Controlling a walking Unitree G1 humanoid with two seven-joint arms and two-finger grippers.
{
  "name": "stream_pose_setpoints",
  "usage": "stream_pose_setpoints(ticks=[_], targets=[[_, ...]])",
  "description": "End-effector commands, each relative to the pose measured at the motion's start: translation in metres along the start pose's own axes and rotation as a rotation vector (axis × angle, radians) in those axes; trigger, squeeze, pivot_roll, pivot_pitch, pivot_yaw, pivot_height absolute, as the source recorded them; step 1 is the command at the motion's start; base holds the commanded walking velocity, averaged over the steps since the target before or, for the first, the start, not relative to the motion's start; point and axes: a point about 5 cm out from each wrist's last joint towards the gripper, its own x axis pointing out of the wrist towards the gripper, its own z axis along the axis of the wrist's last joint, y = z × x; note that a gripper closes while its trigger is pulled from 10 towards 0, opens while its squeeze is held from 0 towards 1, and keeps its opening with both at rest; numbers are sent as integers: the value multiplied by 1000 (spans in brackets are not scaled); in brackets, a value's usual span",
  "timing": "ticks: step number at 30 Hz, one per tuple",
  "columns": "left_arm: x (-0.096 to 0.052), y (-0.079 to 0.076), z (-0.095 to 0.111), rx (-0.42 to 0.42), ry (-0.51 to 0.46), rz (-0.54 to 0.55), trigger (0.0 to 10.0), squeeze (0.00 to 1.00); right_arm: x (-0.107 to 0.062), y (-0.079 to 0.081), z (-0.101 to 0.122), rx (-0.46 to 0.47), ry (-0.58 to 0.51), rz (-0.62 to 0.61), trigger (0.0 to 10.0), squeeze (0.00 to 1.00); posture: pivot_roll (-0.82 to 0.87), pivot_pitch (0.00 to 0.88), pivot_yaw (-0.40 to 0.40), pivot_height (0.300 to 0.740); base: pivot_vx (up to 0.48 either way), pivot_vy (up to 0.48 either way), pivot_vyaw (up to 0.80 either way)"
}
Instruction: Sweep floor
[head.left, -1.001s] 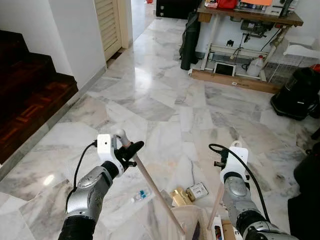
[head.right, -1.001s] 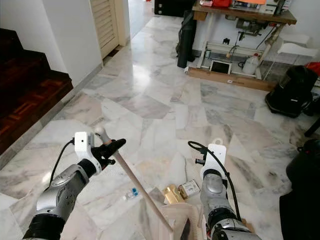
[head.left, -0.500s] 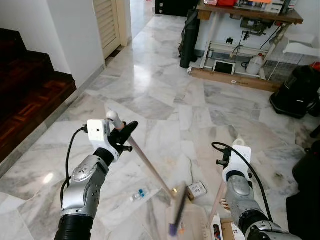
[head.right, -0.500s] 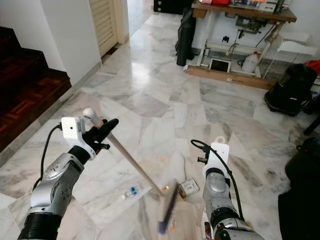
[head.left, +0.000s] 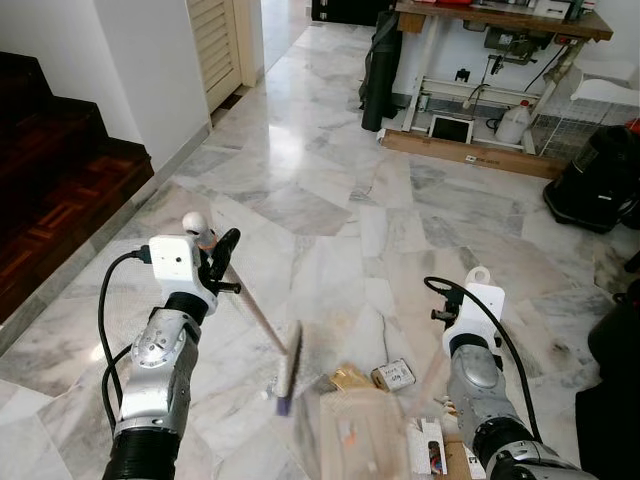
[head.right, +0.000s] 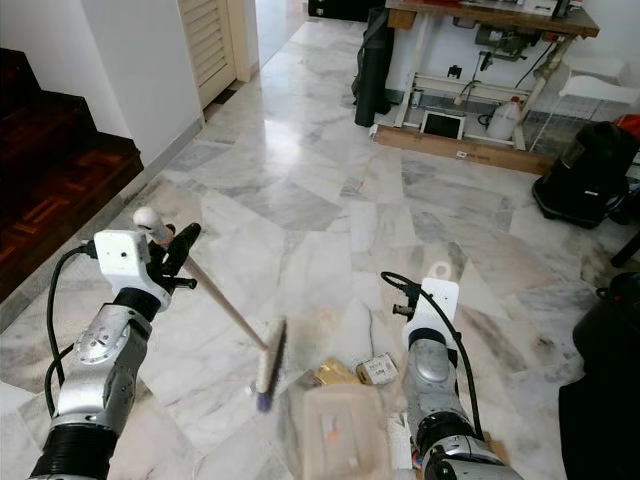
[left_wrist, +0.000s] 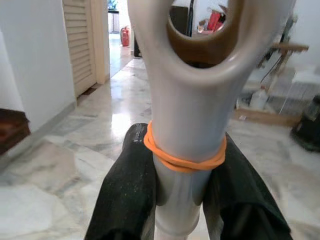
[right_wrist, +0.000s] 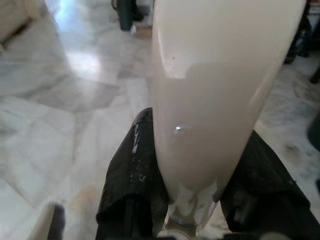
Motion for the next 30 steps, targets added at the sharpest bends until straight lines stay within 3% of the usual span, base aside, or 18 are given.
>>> stream_pose_setpoints(ticks=[1,9,15,22,30], targets=[[0,0,4,43,-37,-1,10000,0,3,1,16,14,-90,4,10000,0,87,0,-35,740,0,0,0],[-4,2,1,58,-57,22,10000,0,-1,3,24,25,-172,10,10000,0,75,0,-17,740,0,0,0],[-5,2,0,170,-76,12,10000,0,-6,1,27,19,-217,-6,10000,0,92,0,-23,740,0,0,0],[-11,9,-4,157,-79,68,10000,0,-10,-3,33,58,-277,-13,10000,0,80,0,-13,740,0,0,0],[-12,-1,-8,154,-94,58,10000,0,-14,-7,31,105,-273,-58,10000,0,83,0,-18,740,0,0,0]])
